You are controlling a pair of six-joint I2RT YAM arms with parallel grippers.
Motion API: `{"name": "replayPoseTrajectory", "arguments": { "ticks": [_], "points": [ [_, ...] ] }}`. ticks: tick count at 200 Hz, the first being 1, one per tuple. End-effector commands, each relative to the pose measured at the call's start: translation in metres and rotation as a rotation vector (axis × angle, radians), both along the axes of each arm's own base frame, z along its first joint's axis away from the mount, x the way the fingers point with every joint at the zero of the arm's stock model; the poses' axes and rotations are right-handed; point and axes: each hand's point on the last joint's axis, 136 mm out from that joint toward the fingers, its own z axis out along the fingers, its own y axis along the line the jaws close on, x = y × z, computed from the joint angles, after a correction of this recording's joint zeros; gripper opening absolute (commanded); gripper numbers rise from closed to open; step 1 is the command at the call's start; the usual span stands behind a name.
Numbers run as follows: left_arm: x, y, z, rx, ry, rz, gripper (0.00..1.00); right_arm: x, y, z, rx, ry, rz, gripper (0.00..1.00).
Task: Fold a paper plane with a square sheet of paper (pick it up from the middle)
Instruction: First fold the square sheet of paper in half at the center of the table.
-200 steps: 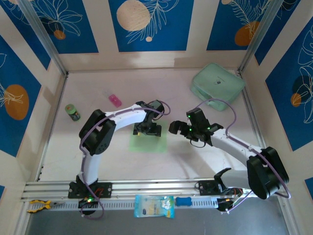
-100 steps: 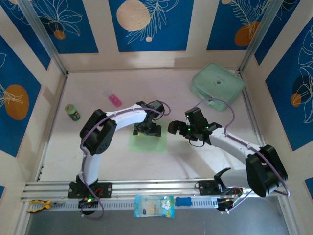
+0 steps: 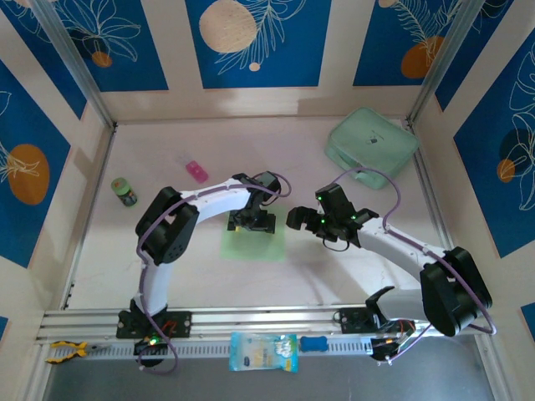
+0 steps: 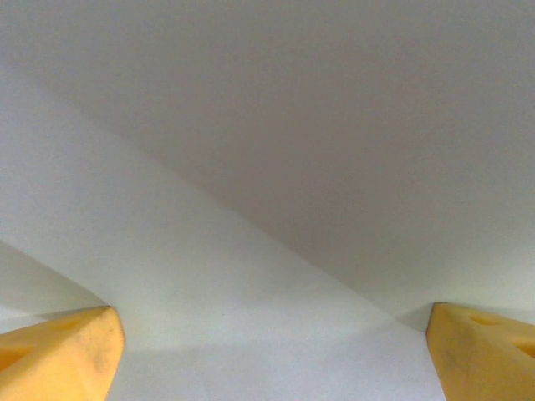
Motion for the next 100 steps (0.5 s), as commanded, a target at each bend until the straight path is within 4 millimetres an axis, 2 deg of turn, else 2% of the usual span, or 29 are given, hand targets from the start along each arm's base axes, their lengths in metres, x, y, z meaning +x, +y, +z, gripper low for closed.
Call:
{"name": "replayPoseTrajectory", "arguments": {
  "ticks": [1,100],
  "points": [
    [-0.0154,0.0048,-0.0263,0.027,0.063,0.010,0.91,0.0023,0.0019,0.0093,0.004,-0.008,-0.012,0.99],
    [-0.0155,0.0026,-0.0244,0.014,0.055,0.003,0.91,0.0009,0.0016,0.0097,-0.006,-0.009,-0.017,0.99]
  ]
}}
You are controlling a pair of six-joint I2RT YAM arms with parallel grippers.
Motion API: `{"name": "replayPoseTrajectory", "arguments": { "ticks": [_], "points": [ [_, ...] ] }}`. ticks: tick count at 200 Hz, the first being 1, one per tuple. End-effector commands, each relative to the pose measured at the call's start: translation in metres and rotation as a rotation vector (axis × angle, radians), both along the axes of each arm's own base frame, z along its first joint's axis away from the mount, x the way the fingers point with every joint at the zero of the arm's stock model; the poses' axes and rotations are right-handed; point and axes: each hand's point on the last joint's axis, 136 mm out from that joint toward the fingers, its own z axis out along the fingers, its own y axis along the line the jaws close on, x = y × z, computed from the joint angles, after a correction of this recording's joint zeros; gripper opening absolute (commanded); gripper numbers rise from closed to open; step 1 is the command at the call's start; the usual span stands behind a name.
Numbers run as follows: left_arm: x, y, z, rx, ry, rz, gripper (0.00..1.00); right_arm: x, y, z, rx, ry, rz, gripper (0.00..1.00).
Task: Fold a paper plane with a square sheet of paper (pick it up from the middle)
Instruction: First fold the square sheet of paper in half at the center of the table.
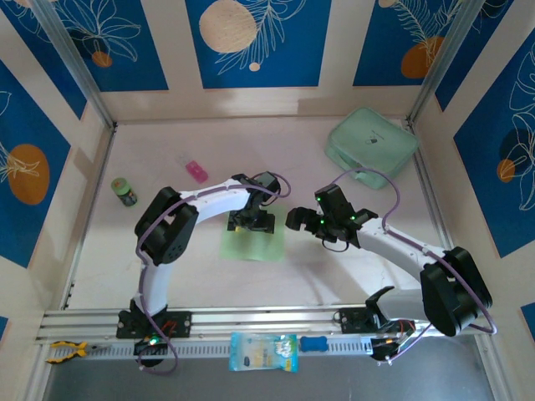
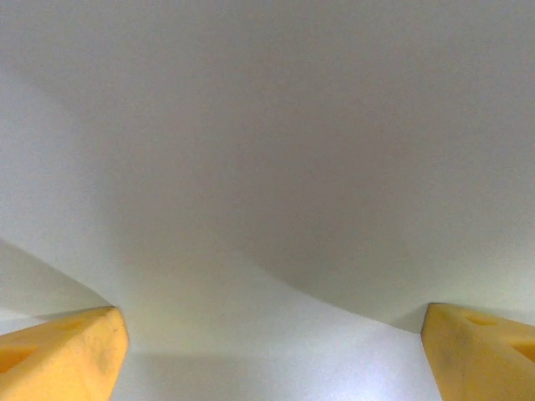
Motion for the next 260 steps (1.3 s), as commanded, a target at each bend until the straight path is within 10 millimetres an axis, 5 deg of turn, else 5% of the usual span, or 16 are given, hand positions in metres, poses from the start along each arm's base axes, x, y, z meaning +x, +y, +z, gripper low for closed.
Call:
{"name": "replayPoseTrajectory", "arguments": {
  "ticks": [1,49,147,179,260],
  "points": [
    [-0.016,0.002,-0.024,0.014,0.061,0.001,0.91,0.002,0.001,0.011,-0.001,-0.013,-0.011,0.99],
    [-0.010,-0.007,-0.009,-0.020,-0.007,-0.049,0.81,0.004,-0.002,0.017,-0.013,-0.052,-0.016,0.99],
    [0.000,-0.017,0.016,-0.128,-0.121,-0.057,0.38,0.005,-0.028,0.036,-0.056,-0.164,-0.111,0.98],
    [0.002,-0.026,0.030,-0.206,-0.167,-0.074,0.37,0.007,-0.036,0.039,-0.065,-0.185,-0.146,0.98],
    [0.002,-0.086,0.088,-0.604,-0.158,-0.140,0.37,0.014,-0.047,0.058,0.014,-0.277,-0.172,0.97]
  ]
}}
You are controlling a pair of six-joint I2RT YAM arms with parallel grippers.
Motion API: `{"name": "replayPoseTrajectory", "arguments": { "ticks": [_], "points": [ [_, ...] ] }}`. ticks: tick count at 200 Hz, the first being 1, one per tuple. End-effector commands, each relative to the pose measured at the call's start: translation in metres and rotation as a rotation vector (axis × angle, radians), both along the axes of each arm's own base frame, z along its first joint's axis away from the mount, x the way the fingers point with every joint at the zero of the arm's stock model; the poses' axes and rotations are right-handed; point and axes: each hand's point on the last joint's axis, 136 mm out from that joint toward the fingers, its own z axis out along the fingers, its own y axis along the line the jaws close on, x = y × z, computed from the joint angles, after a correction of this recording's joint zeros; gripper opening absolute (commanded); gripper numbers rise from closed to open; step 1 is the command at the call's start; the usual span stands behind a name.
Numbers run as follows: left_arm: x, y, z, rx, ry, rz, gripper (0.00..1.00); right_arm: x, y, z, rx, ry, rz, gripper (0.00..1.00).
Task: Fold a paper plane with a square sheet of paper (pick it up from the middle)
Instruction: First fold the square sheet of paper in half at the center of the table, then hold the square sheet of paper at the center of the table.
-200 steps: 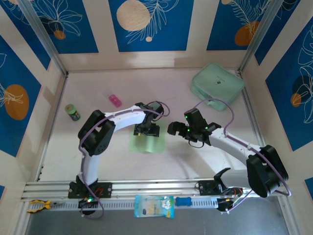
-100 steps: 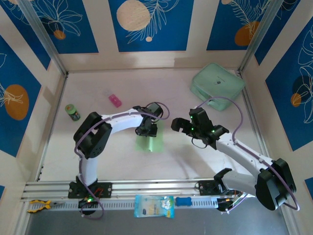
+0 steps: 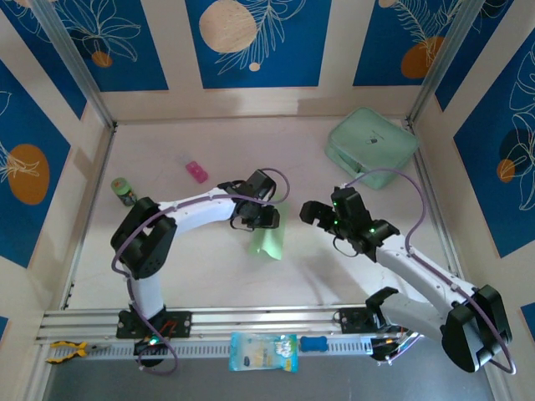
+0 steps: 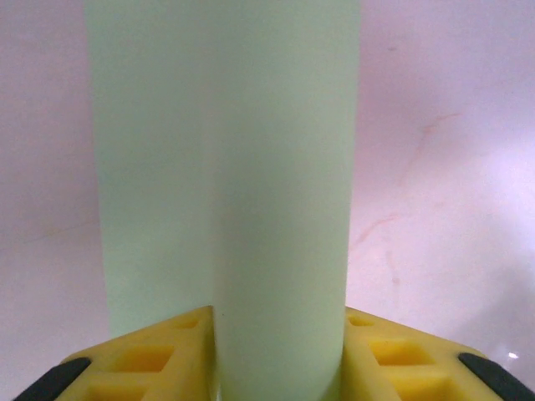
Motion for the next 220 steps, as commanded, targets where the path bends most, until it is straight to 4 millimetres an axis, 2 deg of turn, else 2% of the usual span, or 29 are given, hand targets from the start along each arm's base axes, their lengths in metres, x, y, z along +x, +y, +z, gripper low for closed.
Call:
{"name": "replayPoseTrajectory", "arguments": {
  "ticks": [1,36,71,105,167,188,220],
  "points": [
    [0.001,-0.028,0.040,-0.192,-0.013,-0.049,0.37,0.004,-0.002,0.011,0.040,-0.053,0.003,0.97],
    [0.007,-0.037,0.058,-0.387,0.026,-0.030,0.37,0.008,-0.004,0.020,0.090,-0.074,0.005,0.97],
    [0.006,-0.035,0.067,-0.462,0.019,-0.023,0.37,0.014,-0.004,0.023,0.164,-0.074,0.010,0.96],
    [0.008,-0.033,0.065,-0.544,0.054,0.011,0.37,0.019,-0.004,0.028,0.216,-0.067,0.009,0.96],
    [0.009,-0.030,0.062,-0.623,0.093,0.040,0.37,0.014,0.009,0.029,0.278,-0.034,0.077,0.95],
    [0.007,-0.035,0.063,-0.665,0.112,0.017,0.38,0.012,0.011,0.028,0.288,-0.017,0.091,0.95],
    [0.007,-0.039,0.052,-0.683,0.153,0.030,0.38,0.007,0.018,0.022,0.318,0.012,0.136,0.95]
  ]
}}
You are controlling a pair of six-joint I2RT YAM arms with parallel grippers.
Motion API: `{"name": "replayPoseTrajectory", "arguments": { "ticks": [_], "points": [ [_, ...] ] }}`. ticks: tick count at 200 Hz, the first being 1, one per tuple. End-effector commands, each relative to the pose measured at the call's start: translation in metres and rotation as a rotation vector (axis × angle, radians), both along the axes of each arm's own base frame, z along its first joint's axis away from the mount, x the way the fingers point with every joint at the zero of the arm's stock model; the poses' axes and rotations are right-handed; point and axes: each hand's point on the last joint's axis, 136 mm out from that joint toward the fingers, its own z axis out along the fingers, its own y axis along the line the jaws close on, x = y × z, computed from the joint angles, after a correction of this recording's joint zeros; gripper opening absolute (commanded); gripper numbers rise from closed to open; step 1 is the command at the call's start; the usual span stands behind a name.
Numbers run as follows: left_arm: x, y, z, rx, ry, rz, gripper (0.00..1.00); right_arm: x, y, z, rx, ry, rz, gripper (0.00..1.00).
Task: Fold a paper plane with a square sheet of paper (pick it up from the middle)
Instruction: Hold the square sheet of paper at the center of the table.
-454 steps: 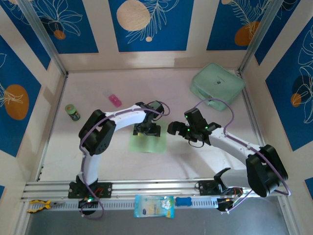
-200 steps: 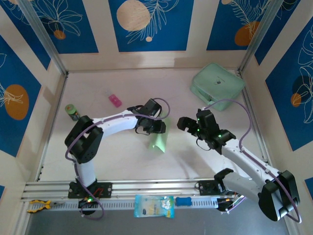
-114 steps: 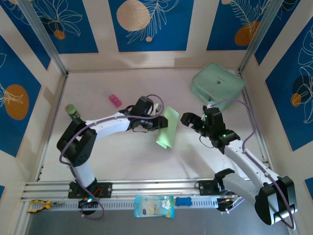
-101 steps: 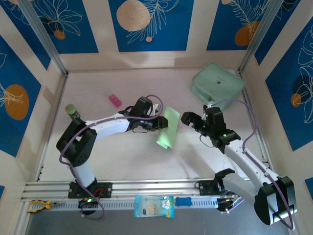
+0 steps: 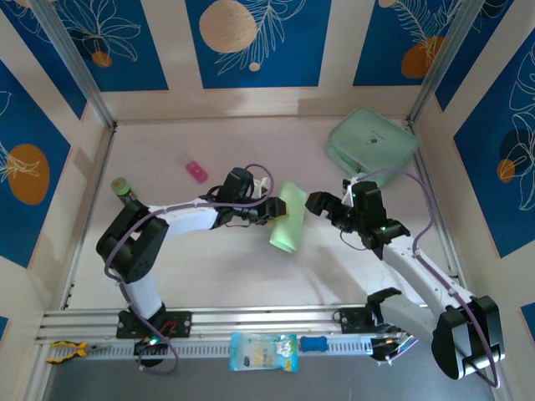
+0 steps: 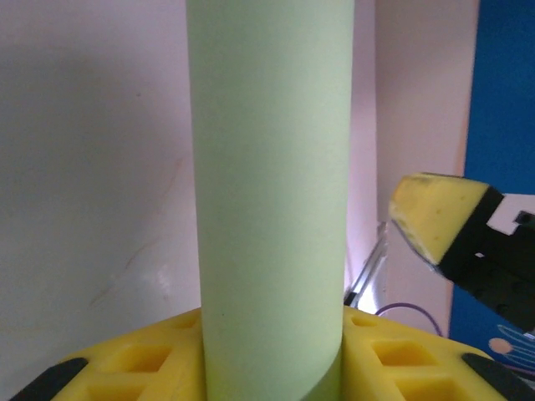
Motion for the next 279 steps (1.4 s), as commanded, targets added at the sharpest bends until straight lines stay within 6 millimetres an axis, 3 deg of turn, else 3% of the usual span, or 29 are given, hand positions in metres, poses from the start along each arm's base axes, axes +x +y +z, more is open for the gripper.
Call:
{"name": "replayPoseTrajectory", "arguments": {
  "ticks": [1,29,64,92,124,177,279],
  "points": [
    [0.001,-0.005,-0.001,-0.060,0.027,-0.012,0.38,-0.005,0.010,0.000,0.049,0.017,0.062,0.95],
    [0.001,-0.003,-0.021,-0.040,0.074,0.012,0.38,-0.007,0.015,-0.008,0.062,0.054,0.088,0.94],
    [-0.002,0.015,-0.056,0.098,0.116,0.052,0.38,-0.005,0.019,-0.016,0.075,0.087,0.095,0.93],
    [-0.006,0.030,-0.072,0.186,0.119,0.089,0.38,-0.004,0.026,-0.021,0.096,0.110,0.129,0.92],
    [-0.007,0.040,-0.078,0.202,0.123,0.144,0.38,-0.004,0.038,-0.023,0.125,0.106,0.183,0.92],
    [-0.012,0.054,-0.085,0.233,0.125,0.202,0.40,-0.004,0.042,-0.043,0.089,0.230,0.185,0.92],
    [-0.010,0.077,-0.072,0.441,0.028,0.149,0.58,-0.001,0.064,-0.048,0.102,0.279,0.242,0.92]
  ]
}}
